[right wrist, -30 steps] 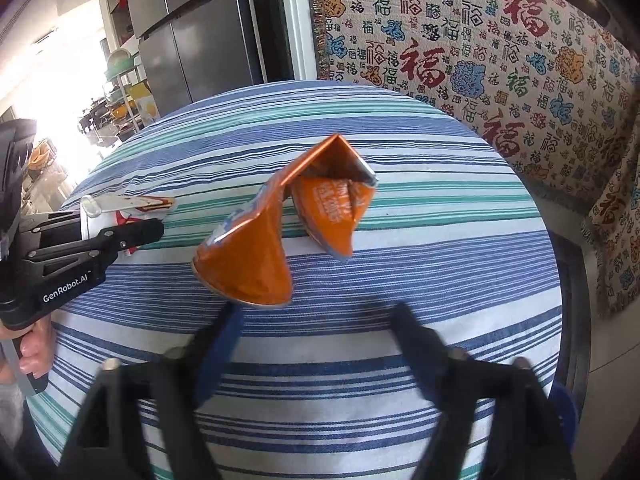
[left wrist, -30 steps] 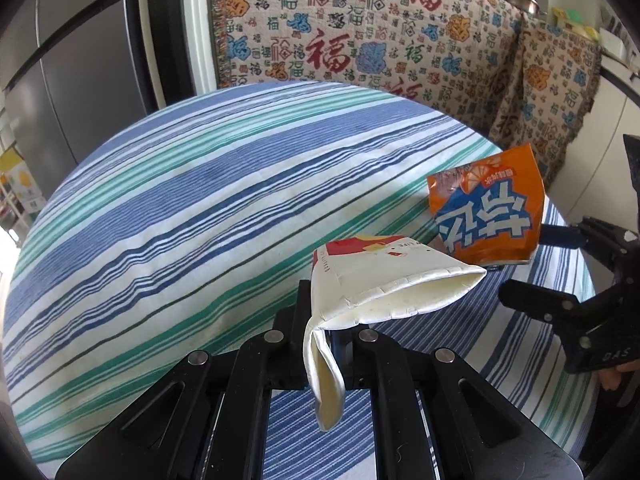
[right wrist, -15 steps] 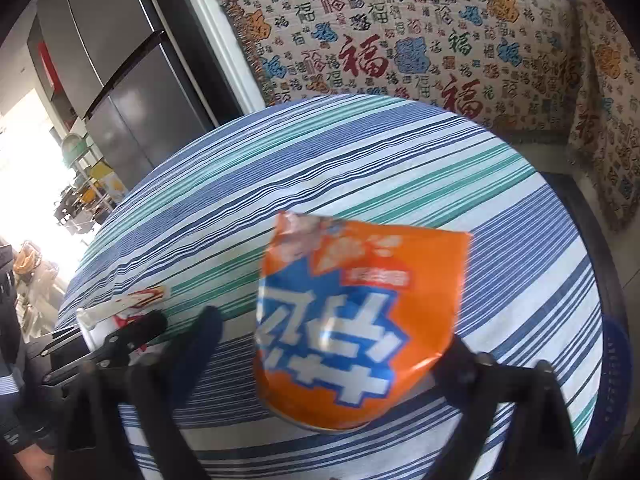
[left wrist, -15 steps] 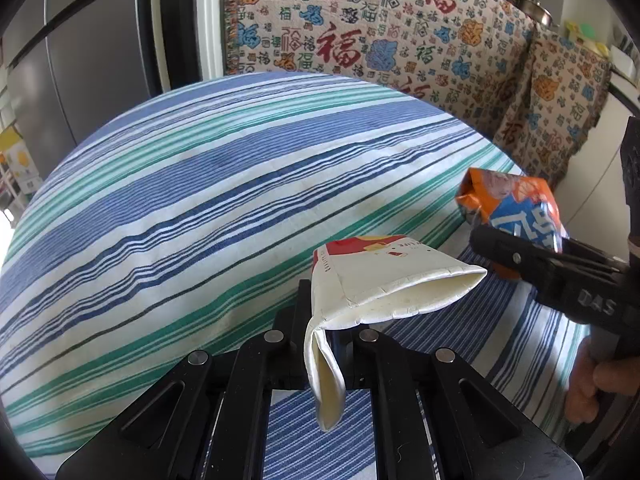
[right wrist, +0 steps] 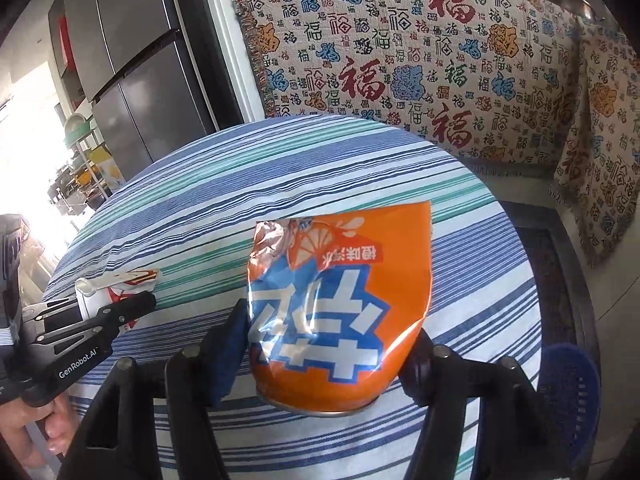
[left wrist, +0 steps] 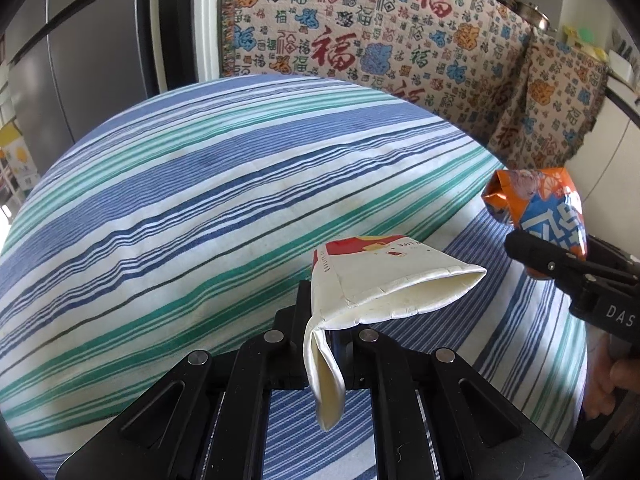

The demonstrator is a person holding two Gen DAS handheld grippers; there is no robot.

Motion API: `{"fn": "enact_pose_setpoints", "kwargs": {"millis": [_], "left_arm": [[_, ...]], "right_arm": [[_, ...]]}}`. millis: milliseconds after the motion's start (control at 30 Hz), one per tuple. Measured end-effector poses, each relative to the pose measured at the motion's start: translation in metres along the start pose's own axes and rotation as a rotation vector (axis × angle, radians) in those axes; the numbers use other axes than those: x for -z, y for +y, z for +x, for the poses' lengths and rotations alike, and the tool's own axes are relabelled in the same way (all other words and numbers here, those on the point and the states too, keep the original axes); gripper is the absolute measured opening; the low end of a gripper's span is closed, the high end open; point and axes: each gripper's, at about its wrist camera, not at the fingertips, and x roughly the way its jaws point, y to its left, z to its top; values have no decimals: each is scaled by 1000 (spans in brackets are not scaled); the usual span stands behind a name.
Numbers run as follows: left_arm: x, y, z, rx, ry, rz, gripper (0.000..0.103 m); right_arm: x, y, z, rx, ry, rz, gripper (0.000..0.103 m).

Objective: Collect trash
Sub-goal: 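Carry the paper wrapper and orange can over the blue wastebasket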

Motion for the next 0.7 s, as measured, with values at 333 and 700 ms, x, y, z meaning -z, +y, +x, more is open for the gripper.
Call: {"fn": "enact_pose_setpoints", "kwargs": {"millis": [333,700], "left_arm": [[-12,-37,-19,1,-35,67,6],[-32,-109,-36,74,-71,137,6]], "right_arm": [[-6,-21,-35,19,-38,2,66],[-6,-73,-93,93,-73,59,65]]}}
